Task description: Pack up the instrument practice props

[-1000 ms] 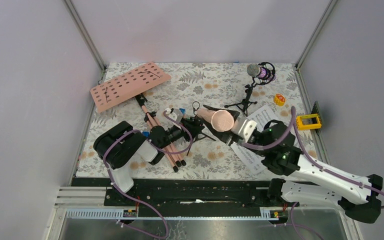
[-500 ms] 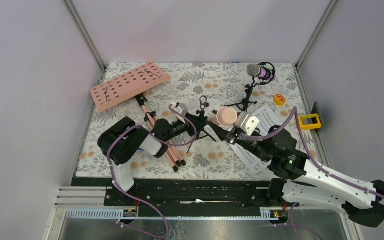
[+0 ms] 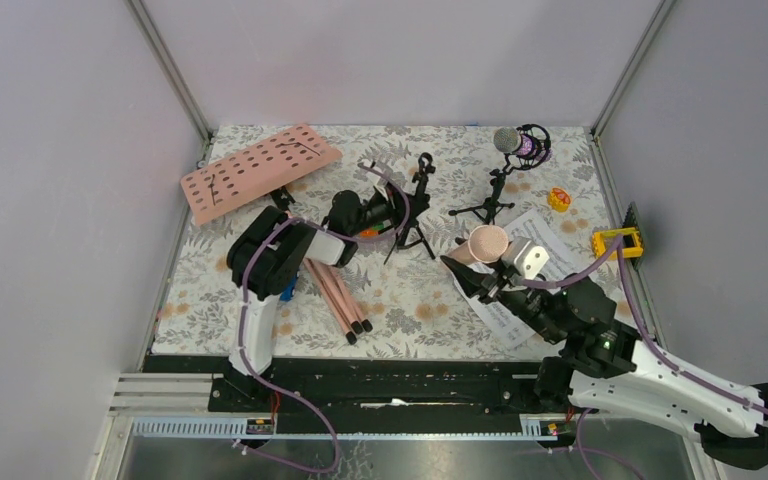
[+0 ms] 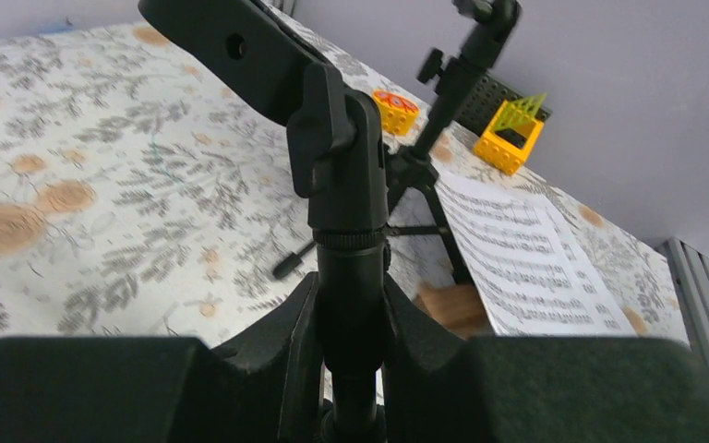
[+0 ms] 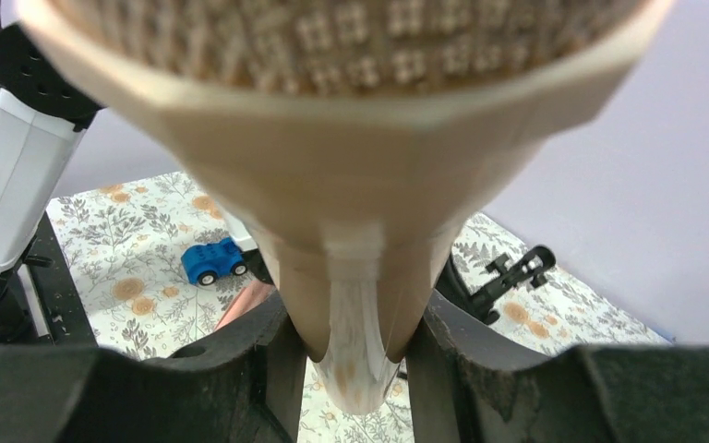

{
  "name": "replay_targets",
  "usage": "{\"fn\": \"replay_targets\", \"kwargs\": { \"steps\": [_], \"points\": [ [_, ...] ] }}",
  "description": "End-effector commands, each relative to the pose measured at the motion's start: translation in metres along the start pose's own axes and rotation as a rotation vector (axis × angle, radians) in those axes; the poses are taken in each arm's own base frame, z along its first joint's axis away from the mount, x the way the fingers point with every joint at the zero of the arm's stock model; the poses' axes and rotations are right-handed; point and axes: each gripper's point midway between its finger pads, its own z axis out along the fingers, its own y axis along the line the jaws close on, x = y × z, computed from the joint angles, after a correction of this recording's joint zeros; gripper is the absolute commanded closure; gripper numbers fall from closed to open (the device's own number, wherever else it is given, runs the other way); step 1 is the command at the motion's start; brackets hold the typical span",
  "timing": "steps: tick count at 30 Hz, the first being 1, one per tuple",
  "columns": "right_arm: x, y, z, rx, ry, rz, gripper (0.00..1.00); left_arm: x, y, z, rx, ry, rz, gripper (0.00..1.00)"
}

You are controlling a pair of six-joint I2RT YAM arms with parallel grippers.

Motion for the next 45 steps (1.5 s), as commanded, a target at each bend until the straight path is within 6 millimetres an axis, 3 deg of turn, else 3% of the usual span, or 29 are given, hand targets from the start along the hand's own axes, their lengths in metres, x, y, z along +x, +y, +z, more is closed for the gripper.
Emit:
{"fn": "replay_targets", "kwargs": {
  "steps": [1, 7, 12, 16, 21, 24, 29, 34, 37, 41, 43, 45],
  "points": [
    [-0.001, -0.009, -0.008, 0.054, -0.008, 0.034, 1.00, -0.056, -0.011, 0.021, 0.127, -0.125, 0.083, 1.00],
    [0.010, -0.012, -0.012, 0.071, 0.016, 0.029, 1.00, -0.098, -0.013, 0.039, 0.193, -0.211, 0.184, 1.00],
    [0.018, -0.013, -0.014, 0.081, 0.034, 0.019, 1.00, -0.124, 0.008, 0.057, 0.187, -0.253, 0.242, 1.00],
    [0.026, -0.015, -0.016, 0.095, 0.049, 0.010, 1.00, -0.133, 0.042, 0.071, 0.140, -0.253, 0.258, 0.97],
    [0.040, -0.018, -0.019, 0.116, 0.079, -0.023, 1.00, -0.144, 0.087, 0.069, 0.062, -0.295, 0.261, 0.88],
    [0.046, -0.020, -0.020, 0.129, 0.092, -0.037, 1.00, -0.140, 0.112, 0.065, 0.020, -0.285, 0.264, 0.83],
    [0.055, -0.022, -0.020, 0.141, 0.108, -0.056, 0.99, -0.121, 0.132, 0.061, -0.021, -0.234, 0.285, 0.66],
    [0.059, -0.021, -0.020, 0.144, 0.103, -0.055, 0.98, -0.111, 0.129, 0.049, -0.034, -0.231, 0.284, 0.40],
    [0.059, -0.021, -0.020, 0.149, 0.101, -0.047, 0.98, -0.108, 0.122, 0.042, -0.026, -0.224, 0.282, 0.34],
    [0.059, -0.022, -0.020, 0.158, 0.102, -0.023, 0.98, -0.111, 0.107, 0.031, -0.016, -0.230, 0.276, 0.23],
    [0.060, -0.021, -0.020, 0.162, 0.105, -0.001, 0.98, -0.112, 0.095, 0.025, 0.006, -0.241, 0.267, 0.05],
    [0.060, -0.023, -0.020, 0.178, 0.106, 0.028, 0.98, -0.117, 0.084, 0.018, 0.022, -0.253, 0.259, 0.01]
  ]
}}
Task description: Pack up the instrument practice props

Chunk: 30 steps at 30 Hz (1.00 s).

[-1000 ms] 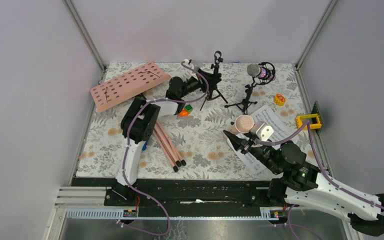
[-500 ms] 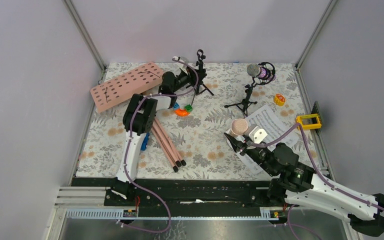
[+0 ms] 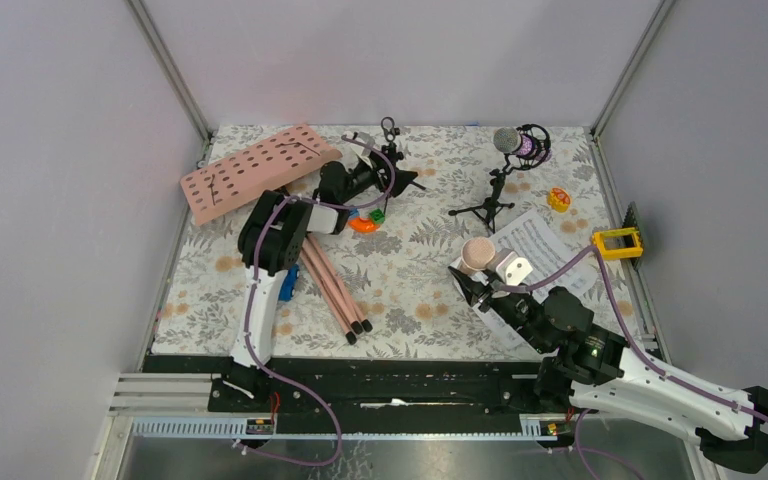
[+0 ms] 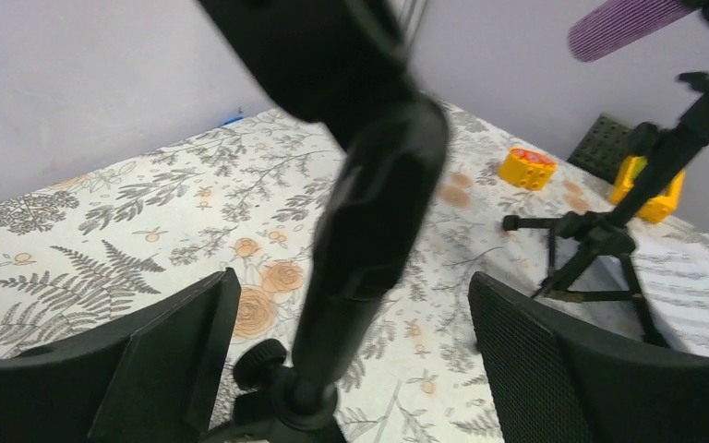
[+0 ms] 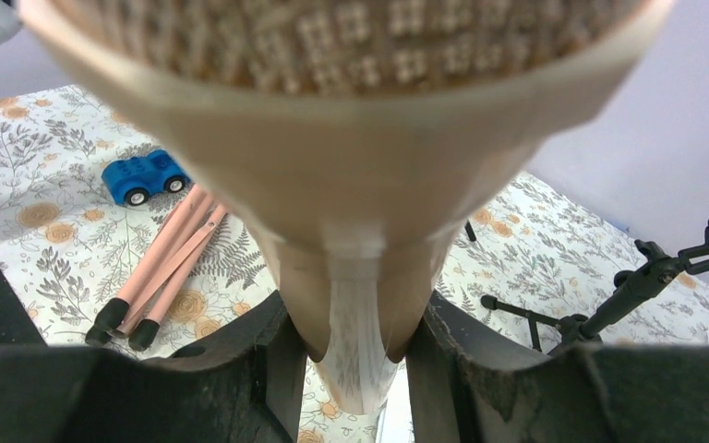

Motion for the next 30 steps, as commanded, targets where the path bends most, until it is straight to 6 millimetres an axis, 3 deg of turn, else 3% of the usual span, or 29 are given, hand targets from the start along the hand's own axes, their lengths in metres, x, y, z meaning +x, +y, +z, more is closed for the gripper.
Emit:
{"fn": "replay_targets", "kwargs": {
  "steps": [1, 5, 8, 12, 14, 17, 24, 30],
  "points": [
    [-0.018, -0.008, 0.001, 0.057, -0.057, 0.101, 0.98, -0.084, -0.041, -0.006, 0.090, -0.172, 0.097, 0.01],
    [-0.019, -0.016, 0.002, 0.127, -0.010, 0.208, 0.96, -0.106, -0.060, -0.021, 0.069, -0.203, 0.084, 0.01],
    [-0.008, -0.017, 0.007, 0.172, 0.085, 0.256, 0.94, -0.120, -0.074, -0.032, 0.009, -0.208, 0.068, 0.01],
    [0.019, -0.003, 0.019, 0.179, 0.259, 0.276, 0.96, -0.126, -0.094, -0.042, -0.264, -0.141, 0.196, 0.01],
    [0.027, 0.004, 0.029, 0.187, 0.344, 0.271, 1.00, -0.130, -0.101, -0.054, -0.382, -0.120, 0.179, 0.01],
    [0.048, 0.014, 0.044, 0.184, 0.469, 0.275, 1.00, -0.127, -0.105, -0.082, -0.501, -0.061, 0.063, 0.01],
    [0.096, 0.033, 0.086, 0.063, 0.663, 0.479, 1.00, -0.122, -0.124, -0.162, -0.724, 0.094, -0.186, 0.01],
    [0.136, 0.071, 0.133, 0.011, 0.809, 0.582, 0.81, -0.121, -0.167, -0.233, -0.712, 0.187, -0.273, 0.01]
  ]
}}
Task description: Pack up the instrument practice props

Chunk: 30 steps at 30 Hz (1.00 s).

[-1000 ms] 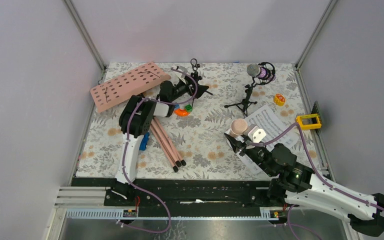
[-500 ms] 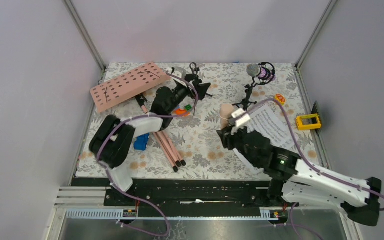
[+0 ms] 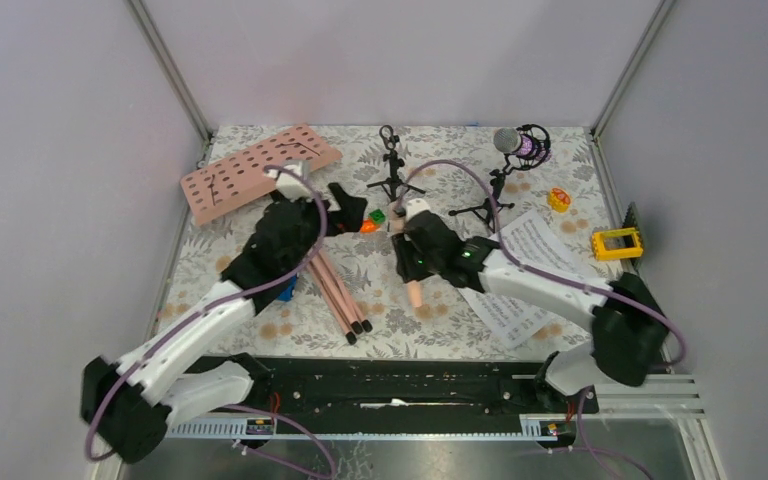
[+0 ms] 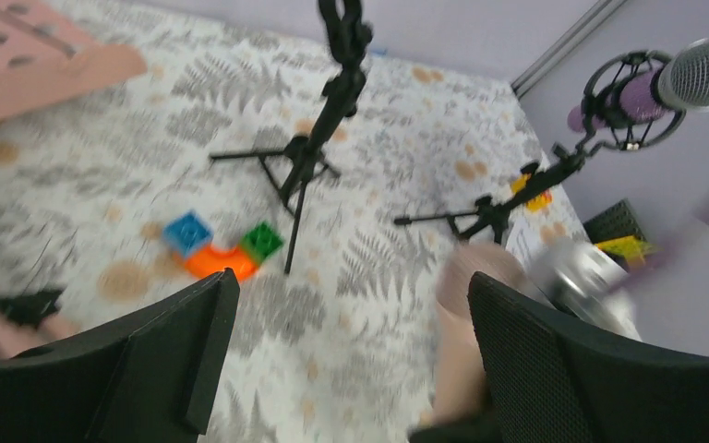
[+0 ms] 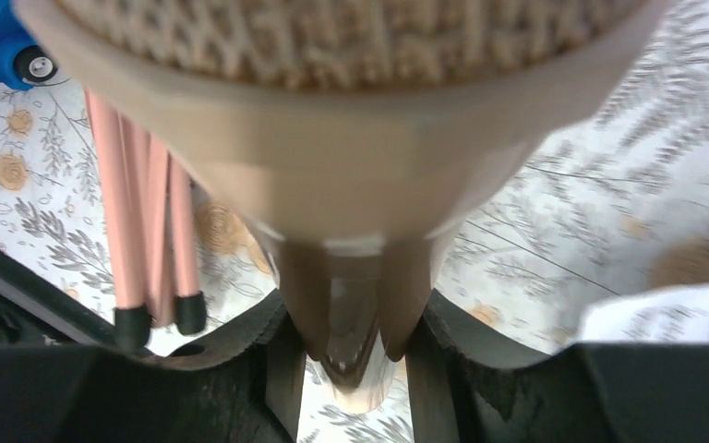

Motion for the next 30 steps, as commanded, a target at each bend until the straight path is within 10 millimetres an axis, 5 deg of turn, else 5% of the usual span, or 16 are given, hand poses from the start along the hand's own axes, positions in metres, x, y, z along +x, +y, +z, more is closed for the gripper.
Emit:
{"fn": "replay_targets", "kwargs": {
  "steps": [1, 8, 14, 17, 24, 30],
  "points": [
    [-0.019, 0.041, 0.030, -0.117, 0.034, 0.127, 0.77, 0.024, 0.025, -0.059, -0.081, 0.147, 0.002, 0.01],
    [-0.010, 0.052, 0.094, -0.102, 0.079, 0.320, 0.72, -0.004, 0.068, -0.122, -0.236, 0.086, 0.169, 0.01],
    [0.005, 0.055, 0.135, -0.079, 0.137, 0.361, 0.60, 0.001, 0.079, -0.132, -0.252, 0.058, 0.187, 0.01],
    [0.009, 0.053, 0.141, -0.071, 0.117, 0.398, 0.46, 0.005, 0.081, -0.127, -0.264, 0.080, 0.209, 0.01],
    [0.008, 0.057, 0.141, -0.101, 0.113, 0.382, 0.33, 0.019, 0.079, -0.118, -0.254, 0.154, 0.230, 0.01],
    [-0.015, 0.049, 0.105, -0.082, 0.050, 0.337, 0.27, 0.010, 0.082, -0.124, -0.271, 0.108, 0.214, 0.01]
  ]
}}
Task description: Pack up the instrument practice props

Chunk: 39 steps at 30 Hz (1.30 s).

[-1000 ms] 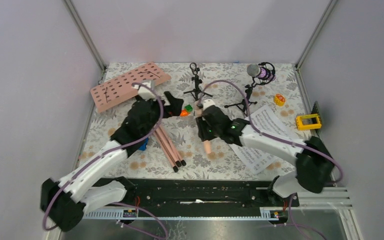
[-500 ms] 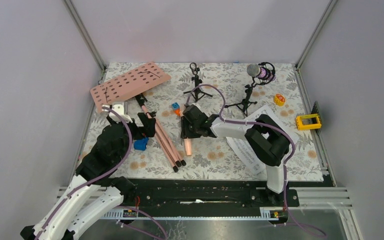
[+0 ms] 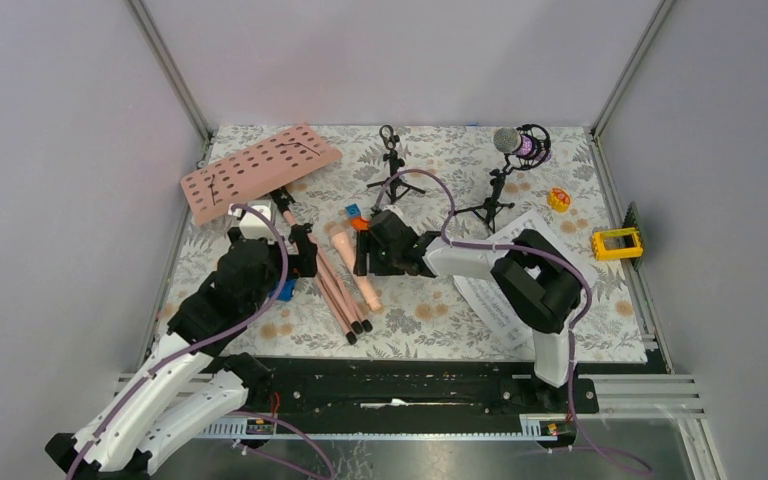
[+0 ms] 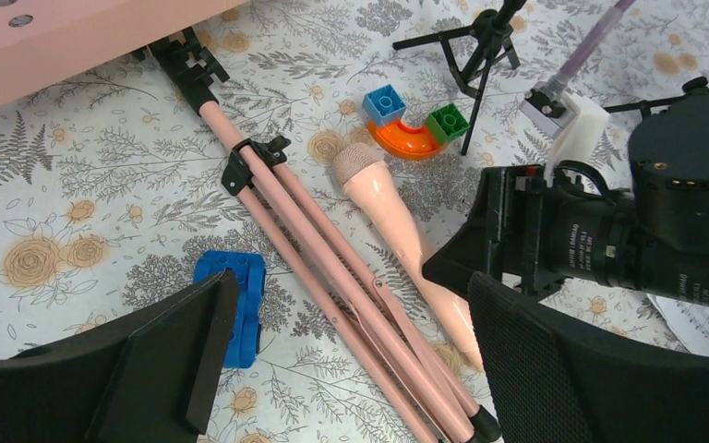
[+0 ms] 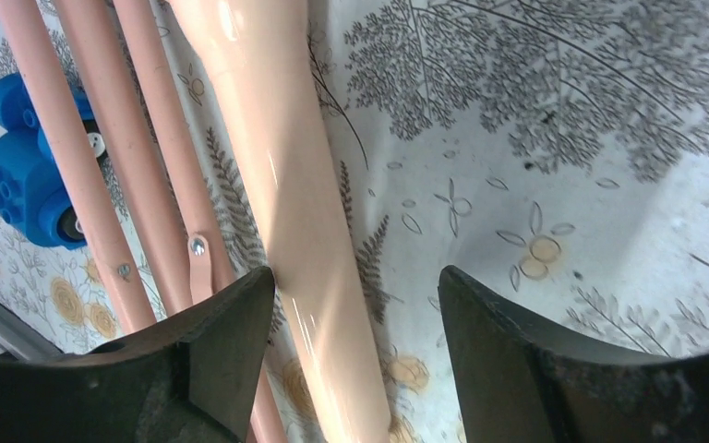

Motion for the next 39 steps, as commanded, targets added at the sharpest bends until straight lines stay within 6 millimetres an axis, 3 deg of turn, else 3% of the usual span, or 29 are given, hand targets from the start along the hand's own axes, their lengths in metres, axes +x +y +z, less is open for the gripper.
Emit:
{"fn": "replay_targets", "kwargs": {
  "steps": [1, 8, 14, 22, 27, 31, 39],
  "points": [
    [-0.030, 0.007, -0.045, -0.001, -0.095, -0.042, 0.26, -0.015, 0.002, -0.007, -0.001, -0.068, -0.017, 0.01],
    [-0.062, 0.007, -0.116, 0.006, -0.244, -0.191, 0.23, -0.016, 0.000, -0.007, 0.011, -0.066, -0.025, 0.01],
    [-0.083, -0.038, -0.184, 0.163, -0.468, -0.187, 0.15, -0.025, -0.025, -0.007, 0.152, -0.120, -0.029, 0.01],
    [-0.100, -0.132, -0.245, 0.276, -0.582, 0.090, 0.12, -0.029, -0.069, 0.006, 0.340, -0.104, 0.032, 0.01],
    [-0.118, -0.162, -0.292, 0.334, -0.700, 0.140, 0.07, -0.040, -0.101, 0.014, 0.421, -0.125, 0.019, 0.01],
    [-0.137, -0.168, -0.327, 0.416, -0.779, 0.020, 0.03, -0.040, -0.139, 0.021, 0.491, -0.107, 0.069, 0.01],
    [-0.171, -0.133, -0.365, 0.413, -0.861, -0.533, 0.00, -0.066, -0.169, 0.015, 0.602, -0.153, 0.186, 0.01]
  ]
}}
